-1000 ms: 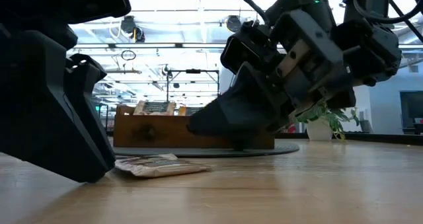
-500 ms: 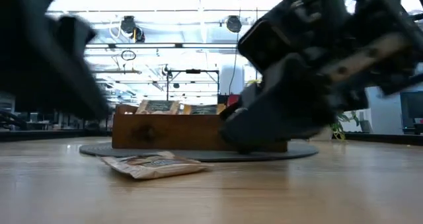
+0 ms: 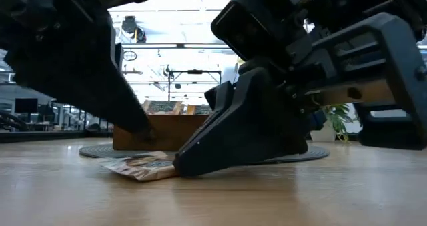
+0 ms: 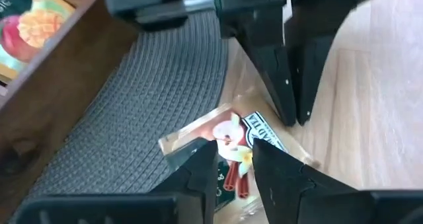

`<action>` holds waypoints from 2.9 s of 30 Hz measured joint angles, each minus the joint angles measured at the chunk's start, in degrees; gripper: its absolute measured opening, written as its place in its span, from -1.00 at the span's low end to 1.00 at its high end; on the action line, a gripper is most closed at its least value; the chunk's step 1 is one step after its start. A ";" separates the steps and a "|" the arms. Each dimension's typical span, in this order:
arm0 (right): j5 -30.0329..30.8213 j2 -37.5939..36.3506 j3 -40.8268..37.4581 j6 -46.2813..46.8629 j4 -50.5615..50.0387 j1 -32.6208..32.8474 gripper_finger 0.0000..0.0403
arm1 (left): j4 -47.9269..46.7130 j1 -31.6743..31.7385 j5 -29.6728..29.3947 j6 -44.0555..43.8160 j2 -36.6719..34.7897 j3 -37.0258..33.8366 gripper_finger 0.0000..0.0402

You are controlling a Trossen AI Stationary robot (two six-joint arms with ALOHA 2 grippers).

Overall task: Pick & Place Tea
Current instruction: Adjust the wooden organizer

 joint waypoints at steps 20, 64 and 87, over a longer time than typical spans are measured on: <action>26.67 -22.92 -19.79 4.08 -10.70 1.71 -1.00 | -4.36 -1.36 -3.73 -2.13 0.19 0.05 -0.49; 27.85 -22.73 -22.10 8.20 -11.20 -3.54 -1.00 | -28.23 2.54 -11.64 -33.99 -1.34 -4.92 -0.49; 27.56 -23.31 -22.08 5.05 -7.95 1.17 -1.00 | -28.61 -1.22 -16.81 -35.82 -3.26 -5.66 -0.49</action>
